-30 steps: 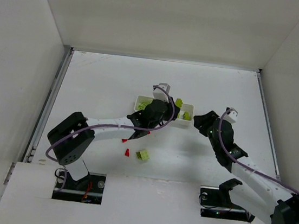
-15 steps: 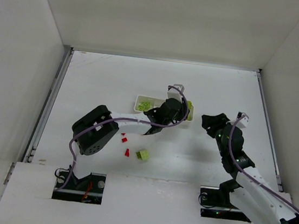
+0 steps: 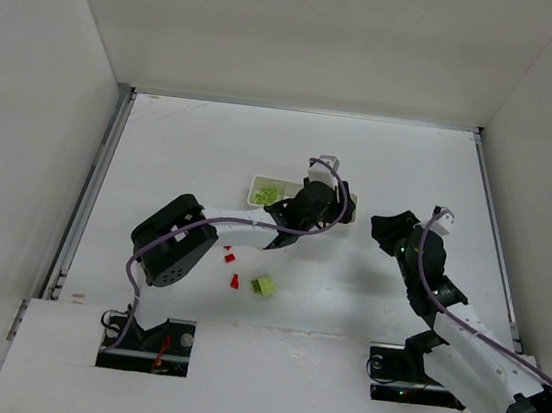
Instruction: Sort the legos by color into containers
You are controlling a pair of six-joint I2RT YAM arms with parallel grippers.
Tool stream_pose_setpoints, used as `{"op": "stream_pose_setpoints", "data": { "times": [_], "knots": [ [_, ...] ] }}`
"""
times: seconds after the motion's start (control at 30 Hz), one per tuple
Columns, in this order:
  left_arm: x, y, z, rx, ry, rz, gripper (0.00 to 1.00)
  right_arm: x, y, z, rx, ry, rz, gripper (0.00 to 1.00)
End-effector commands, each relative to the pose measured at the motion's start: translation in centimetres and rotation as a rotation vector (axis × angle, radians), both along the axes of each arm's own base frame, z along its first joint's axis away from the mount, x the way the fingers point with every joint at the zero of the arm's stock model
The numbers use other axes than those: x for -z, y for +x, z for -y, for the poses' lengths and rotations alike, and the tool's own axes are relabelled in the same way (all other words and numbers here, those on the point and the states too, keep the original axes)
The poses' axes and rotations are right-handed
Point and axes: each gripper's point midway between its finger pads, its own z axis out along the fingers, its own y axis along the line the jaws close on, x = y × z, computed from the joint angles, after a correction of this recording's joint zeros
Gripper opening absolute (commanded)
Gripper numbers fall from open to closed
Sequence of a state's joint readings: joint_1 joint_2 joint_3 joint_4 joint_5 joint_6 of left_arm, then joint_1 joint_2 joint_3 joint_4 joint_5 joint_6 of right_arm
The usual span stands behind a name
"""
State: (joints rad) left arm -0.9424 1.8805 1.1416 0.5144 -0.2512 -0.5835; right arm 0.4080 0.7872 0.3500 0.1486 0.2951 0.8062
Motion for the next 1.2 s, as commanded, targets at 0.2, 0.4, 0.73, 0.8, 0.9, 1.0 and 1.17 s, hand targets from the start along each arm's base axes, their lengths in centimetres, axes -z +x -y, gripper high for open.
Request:
{"op": "stream_pose_setpoints", "data": {
  "times": [0.2, 0.4, 0.73, 0.8, 0.9, 1.0, 1.17],
  "knots": [
    [-5.6, -2.4, -7.2, -0.076, -0.112, 0.061, 0.55, 0.3, -3.1, -7.3, -0.287, -0.047, -0.024, 0.31],
    [-3.6, -5.1, -14.9, -0.19, -0.122, 0.014, 0.53, 2.6, -9.9, -14.2, -0.571, -0.14, -0.099, 0.47],
    [-3.1, -7.1, -21.7, -0.3, -0.099, -0.007, 0.5, 3.7, -15.6, -23.5, -0.832, -0.382, -0.122, 0.59],
    [-3.1, -7.4, -22.8, -0.317, -0.094, -0.008, 0.49, 4.2, -15.6, -24.5, -0.84, -0.409, -0.131, 0.59],
    [-2.9, -7.7, -24.2, -0.34, -0.096, -0.009, 0.48, 5.0, -15.3, -24.9, -0.828, -0.445, -0.151, 0.61],
    [-2.3, -8.3, -25.0, -0.344, -0.08, -0.029, 0.47, 6.1, -15.1, -24.9, -0.817, -0.486, -0.182, 0.61],
    [-1.6, -9.1, -25.8, -0.351, -0.071, -0.044, 0.46, 7.6, -15.1, -25.1, -0.818, -0.545, -0.23, 0.6]
  ]
}}
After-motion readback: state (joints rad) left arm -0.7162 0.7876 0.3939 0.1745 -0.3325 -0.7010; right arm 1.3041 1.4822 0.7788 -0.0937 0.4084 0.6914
